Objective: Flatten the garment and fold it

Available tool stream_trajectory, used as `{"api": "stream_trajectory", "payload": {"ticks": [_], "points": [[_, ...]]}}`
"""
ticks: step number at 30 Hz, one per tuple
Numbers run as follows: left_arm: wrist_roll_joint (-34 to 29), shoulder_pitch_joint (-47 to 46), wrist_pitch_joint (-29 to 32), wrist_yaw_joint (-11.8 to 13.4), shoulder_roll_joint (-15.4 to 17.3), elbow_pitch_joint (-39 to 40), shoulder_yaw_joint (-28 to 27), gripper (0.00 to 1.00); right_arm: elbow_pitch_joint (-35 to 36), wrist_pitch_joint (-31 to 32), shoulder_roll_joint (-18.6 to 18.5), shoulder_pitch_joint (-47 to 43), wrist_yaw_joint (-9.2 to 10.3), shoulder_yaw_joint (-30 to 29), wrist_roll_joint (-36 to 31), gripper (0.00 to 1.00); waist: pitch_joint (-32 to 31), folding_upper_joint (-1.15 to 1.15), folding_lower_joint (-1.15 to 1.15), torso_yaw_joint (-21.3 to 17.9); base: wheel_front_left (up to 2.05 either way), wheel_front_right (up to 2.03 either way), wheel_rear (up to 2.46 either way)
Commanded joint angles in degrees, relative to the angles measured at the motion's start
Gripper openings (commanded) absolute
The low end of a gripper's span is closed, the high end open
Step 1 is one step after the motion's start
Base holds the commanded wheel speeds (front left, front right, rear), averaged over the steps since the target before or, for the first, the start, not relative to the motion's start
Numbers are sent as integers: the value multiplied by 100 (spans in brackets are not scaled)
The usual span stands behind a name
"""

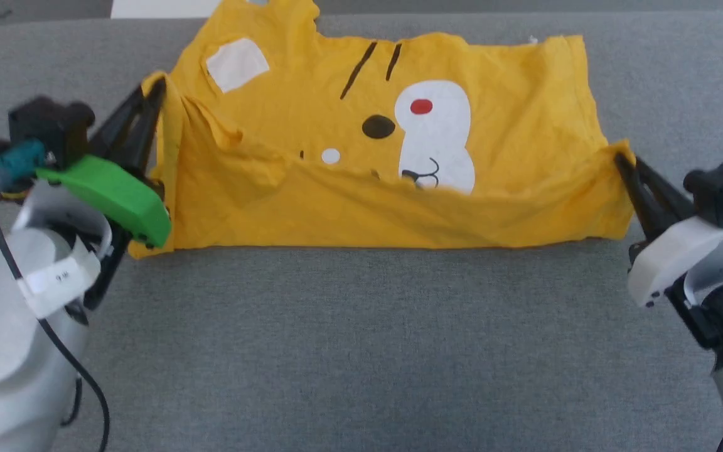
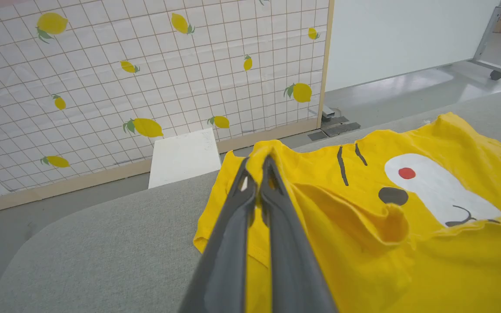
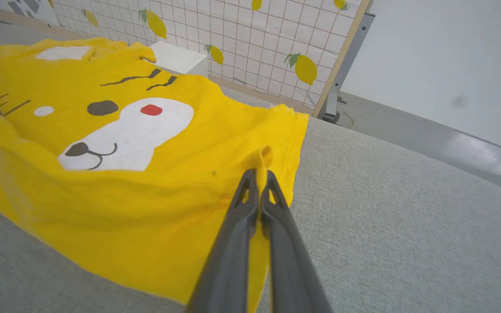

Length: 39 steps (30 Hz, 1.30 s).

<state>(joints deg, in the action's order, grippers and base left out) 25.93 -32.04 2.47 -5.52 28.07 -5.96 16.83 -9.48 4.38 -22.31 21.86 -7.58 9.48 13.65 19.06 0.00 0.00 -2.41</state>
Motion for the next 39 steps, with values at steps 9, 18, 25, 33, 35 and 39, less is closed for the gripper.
{"api": "stream_trajectory", "payload": {"ticks": [9,18,25,33,35,39], "points": [[363,-1011,929,-134,208,-849,173,0,-486,622,-52,915,9,130,256,0,873,0,0,-162,0,0,0],[1084,-952,2783,70,216,-1674,260,0,-864,1988,65,1364,9,205,608,0,1076,0,0,-219,0,0,0],[1467,-682,3312,413,153,-1417,94,49,-715,2804,276,1340,9,-120,714,9,979,0,0,-189,0,0,0],[830,-137,655,841,-53,-665,-423,100,-30,2026,591,675,9,-663,629,100,547,0,0,-29,0,0,0],[749,126,64,977,-195,-486,-533,100,161,1625,699,419,9,-803,558,100,417,0,0,19,0,0,0],[605,700,-672,1234,-428,-185,-604,100,486,719,985,-92,9,-1074,380,100,186,0,0,82,0,0,0]]}}
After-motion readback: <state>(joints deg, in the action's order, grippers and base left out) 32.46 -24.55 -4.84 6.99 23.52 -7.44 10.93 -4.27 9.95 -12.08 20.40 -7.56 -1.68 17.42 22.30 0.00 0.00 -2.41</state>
